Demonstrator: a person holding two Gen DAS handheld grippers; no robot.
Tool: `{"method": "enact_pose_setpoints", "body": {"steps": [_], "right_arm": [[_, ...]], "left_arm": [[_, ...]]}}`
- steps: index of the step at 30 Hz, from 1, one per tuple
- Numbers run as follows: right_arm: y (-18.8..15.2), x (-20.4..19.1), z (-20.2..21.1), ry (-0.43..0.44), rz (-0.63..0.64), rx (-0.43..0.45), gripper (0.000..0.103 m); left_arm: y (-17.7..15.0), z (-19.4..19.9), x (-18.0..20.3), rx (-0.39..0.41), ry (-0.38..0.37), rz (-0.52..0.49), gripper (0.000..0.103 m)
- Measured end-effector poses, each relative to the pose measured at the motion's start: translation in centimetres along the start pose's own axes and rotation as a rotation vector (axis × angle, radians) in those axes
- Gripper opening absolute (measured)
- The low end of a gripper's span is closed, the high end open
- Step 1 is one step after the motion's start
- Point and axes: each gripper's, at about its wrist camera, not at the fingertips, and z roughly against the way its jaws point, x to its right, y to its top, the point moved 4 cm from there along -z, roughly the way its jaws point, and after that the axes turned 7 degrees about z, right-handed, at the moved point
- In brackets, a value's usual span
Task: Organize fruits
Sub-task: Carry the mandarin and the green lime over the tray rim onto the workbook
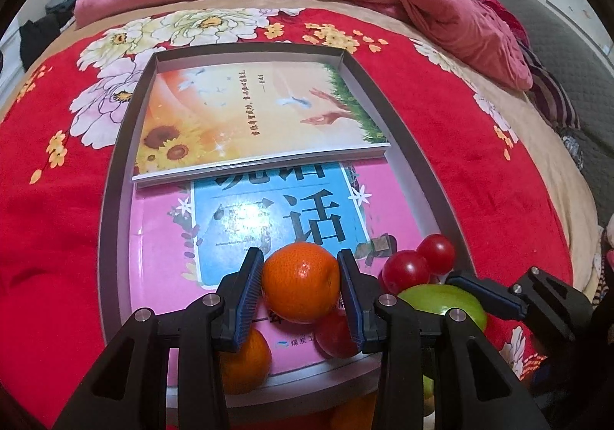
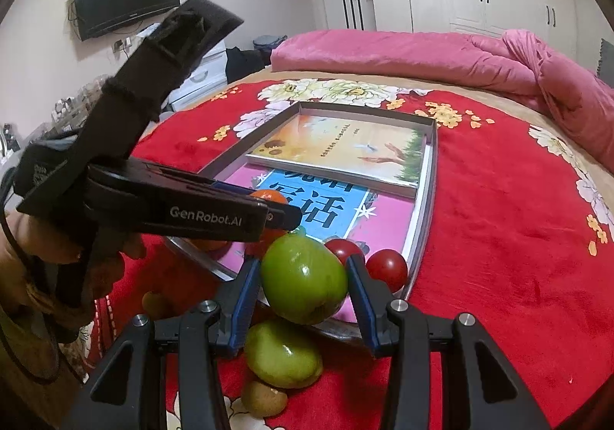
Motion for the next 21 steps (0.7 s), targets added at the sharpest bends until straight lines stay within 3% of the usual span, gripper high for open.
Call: {"method": "enact_pose_setpoints", "body": {"steps": [21], "right_arm": [[-0.22, -0.67, -0.03, 0.007, 0.008, 0.003, 0.047]], "left_arm": [[-0.15, 0.09, -0.13, -0.004, -0.011, 0.006, 0.041]]}}
